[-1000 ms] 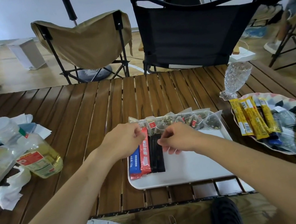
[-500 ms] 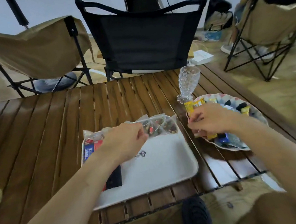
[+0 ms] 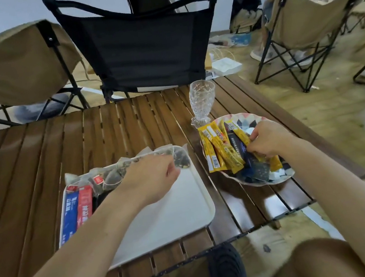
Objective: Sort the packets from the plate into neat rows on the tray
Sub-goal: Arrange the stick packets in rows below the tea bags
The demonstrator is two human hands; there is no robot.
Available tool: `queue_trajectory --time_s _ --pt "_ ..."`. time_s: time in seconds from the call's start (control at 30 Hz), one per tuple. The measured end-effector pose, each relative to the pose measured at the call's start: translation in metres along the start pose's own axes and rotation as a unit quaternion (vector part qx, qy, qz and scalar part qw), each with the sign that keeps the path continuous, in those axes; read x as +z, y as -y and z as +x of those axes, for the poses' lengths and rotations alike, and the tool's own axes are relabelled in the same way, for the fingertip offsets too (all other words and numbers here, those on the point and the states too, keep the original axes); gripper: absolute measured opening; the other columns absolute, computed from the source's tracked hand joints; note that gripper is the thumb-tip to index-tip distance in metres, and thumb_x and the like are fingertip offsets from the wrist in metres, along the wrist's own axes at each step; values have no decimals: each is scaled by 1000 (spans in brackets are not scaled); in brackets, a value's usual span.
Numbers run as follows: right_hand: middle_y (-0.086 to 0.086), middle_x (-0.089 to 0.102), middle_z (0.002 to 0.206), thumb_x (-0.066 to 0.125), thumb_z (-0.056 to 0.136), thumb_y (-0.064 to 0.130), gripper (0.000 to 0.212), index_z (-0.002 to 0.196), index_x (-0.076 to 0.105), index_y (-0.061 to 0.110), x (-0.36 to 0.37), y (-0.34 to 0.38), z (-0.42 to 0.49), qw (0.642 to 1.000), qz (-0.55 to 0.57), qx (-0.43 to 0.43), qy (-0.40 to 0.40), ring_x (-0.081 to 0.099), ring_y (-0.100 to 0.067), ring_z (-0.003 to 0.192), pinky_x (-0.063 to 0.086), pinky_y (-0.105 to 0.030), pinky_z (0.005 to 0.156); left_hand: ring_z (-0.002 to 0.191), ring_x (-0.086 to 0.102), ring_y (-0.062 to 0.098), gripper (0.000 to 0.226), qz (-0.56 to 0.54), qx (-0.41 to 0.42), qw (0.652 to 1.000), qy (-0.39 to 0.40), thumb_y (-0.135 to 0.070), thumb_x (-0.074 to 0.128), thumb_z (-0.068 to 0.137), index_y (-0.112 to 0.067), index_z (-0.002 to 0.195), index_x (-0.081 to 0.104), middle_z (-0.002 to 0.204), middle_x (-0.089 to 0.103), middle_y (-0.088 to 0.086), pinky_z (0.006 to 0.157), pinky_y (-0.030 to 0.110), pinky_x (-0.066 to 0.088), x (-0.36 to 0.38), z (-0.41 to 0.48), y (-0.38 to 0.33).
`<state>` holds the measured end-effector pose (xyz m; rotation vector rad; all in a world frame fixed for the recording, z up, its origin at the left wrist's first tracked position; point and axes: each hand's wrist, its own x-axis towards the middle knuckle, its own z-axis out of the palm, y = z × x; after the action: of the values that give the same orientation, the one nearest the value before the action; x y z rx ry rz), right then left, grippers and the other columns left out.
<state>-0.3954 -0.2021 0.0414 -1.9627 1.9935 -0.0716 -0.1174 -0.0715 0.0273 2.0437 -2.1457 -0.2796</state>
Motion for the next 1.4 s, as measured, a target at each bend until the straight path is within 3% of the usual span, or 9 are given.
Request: queue_trajectory --time_s 0.17,0.27,0.43,0.6,0.73,0.87,1.07,1.27,1.4 --pt "-3 69 88 83 81 34 29 96 67 15 -5 5 -2 998 23 -16 -65 62 -18 74 49 -28 58 78 59 12 29 -4 3 1000 0 -41 48 103 -26 80 55 79 62 -9 75 46 57 3 -2 7" --pt "-3 67 74 78 84 42 36 92 72 8 1 13 -4 999 -22 -26 -33 61 -15 64 42 -26 49 76 60 11 29 -1 0 1000 8 -44 47 105 -26 83 57 81 64 -8 74 44 58 2 -3 12" --pt "-7 67 85 77 83 41 37 95 63 9 5 26 -11 998 -51 -24 -34 69 -26 79 63 -39 72 67 60 7 29 -1 5 1000 1 -43 47 105 -26 84 57 80 64 -9 68 40 59 -1 -6 17" --pt "-11 63 110 71 88 29 33 113 57 11 5 36 -16 992 -115 -18 -43 62 -29 97 49 -34 72 69 61 8 26 -9 -2 1000 -5 -43 50 105 -28 85 59 76 63 -10 58 29 48 -2 -7 24" --pt "-6 58 101 72 89 30 39 119 56 11 1 36 -19 992 -122 0 -38 56 -25 89 44 -34 70 63 65 6 27 -24 -13 1000 2 -43 49 105 -30 83 58 70 65 -9 55 25 42 -3 -9 29" --pt "-6 67 101 76 84 33 36 108 60 12 -3 33 -18 992 -124 -2 -39 68 -24 85 50 -31 66 67 63 8 26 -34 -18 999 -3 -41 50 104 -28 83 59 71 65 -8 57 28 46 -5 -11 31" --pt "-3 70 74 67 97 30 24 105 61 8 2 34 -18 994 -111 17 -3 67 -11 44 47 -25 45 69 61 9 27 -40 -16 999 -8 -42 50 104 -28 82 59 71 65 -9 59 31 46 -5 -12 36" --pt "-6 65 78 75 89 12 22 102 58 5 2 44 -20 993 -115 18 27 63 -13 54 44 -26 47 70 60 12 29 -43 -18 999 -13 -42 51 103 -27 80 57 73 64 -7 59 32 45 -4 -13 40" --pt "-8 69 83 70 88 11 17 99 58 6 7 43 -15 994 -106 11 12 69 -20 66 57 -32 59 73 62 12 29 -33 -20 999 -16 -43 52 103 -25 81 58 75 66 -7 57 30 44 -6 -16 41"
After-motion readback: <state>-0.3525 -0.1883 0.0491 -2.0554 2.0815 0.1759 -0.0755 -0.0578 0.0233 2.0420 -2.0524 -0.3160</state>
